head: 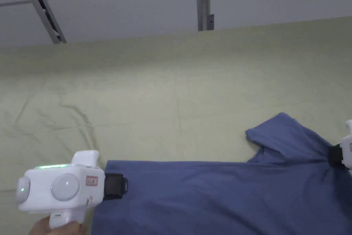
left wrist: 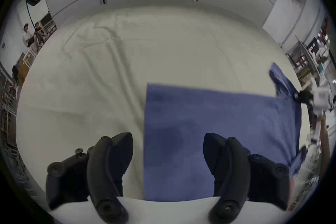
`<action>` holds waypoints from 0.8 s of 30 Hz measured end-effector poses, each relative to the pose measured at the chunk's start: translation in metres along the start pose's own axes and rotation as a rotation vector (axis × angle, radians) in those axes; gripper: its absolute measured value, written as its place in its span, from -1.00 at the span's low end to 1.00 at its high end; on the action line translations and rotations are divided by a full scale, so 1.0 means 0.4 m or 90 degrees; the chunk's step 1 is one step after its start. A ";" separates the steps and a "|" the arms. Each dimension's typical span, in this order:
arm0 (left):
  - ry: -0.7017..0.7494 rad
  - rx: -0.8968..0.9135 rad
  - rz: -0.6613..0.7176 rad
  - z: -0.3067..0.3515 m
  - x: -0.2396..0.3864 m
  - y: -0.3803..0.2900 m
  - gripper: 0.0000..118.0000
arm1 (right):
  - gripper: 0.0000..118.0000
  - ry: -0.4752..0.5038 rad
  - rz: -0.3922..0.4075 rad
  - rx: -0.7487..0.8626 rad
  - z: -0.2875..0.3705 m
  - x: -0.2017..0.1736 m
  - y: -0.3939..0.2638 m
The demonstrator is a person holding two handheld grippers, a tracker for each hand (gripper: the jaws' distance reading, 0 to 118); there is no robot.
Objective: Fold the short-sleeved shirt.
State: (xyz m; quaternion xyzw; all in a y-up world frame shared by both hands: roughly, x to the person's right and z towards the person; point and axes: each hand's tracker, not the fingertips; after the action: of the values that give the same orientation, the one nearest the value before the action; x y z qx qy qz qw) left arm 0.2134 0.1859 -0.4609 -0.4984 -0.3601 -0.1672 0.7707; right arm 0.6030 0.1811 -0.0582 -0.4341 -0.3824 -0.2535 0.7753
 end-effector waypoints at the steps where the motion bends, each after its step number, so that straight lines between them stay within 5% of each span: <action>1: 0.020 -0.011 0.016 -0.024 -0.002 0.030 0.37 | -0.93 0.001 0.000 -0.002 -0.003 -0.001 -0.002; 8: 0.012 -0.061 0.048 -0.195 -0.018 0.134 0.35 | -0.93 0.000 -0.012 -0.015 -0.033 0.001 -0.004; 11: 0.069 -0.028 -0.037 -0.170 0.034 0.113 0.27 | -0.93 -0.001 -0.017 -0.015 -0.043 0.001 -0.007; 13: 0.066 -0.024 -0.027 -0.160 0.045 0.115 -0.24 | -0.93 -0.002 -0.018 -0.013 -0.043 -0.002 -0.008; 14: 0.062 -0.014 -0.008 -0.159 0.034 0.116 -0.68 | -0.93 -0.003 -0.021 -0.012 -0.043 -0.002 -0.008; 15: 0.024 -0.011 0.039 -0.172 0.044 0.114 -0.82 | -0.93 -0.002 -0.026 -0.012 -0.043 -0.002 -0.008; 19: 0.111 -0.012 -0.072 -0.161 0.098 0.098 -0.83 | -0.93 0.012 -0.051 -0.015 -0.036 0.015 -0.001; 24: 0.053 -0.023 -0.005 -0.129 0.047 0.110 -0.85 | -0.93 0.027 -0.072 -0.007 0.004 0.027 0.003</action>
State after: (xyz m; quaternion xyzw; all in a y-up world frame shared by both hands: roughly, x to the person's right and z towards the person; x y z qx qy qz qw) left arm 0.2735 0.1619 -0.4884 -0.5035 -0.3265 -0.1970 0.7753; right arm 0.6096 0.1822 -0.0495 -0.4103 -0.3888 -0.3082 0.7652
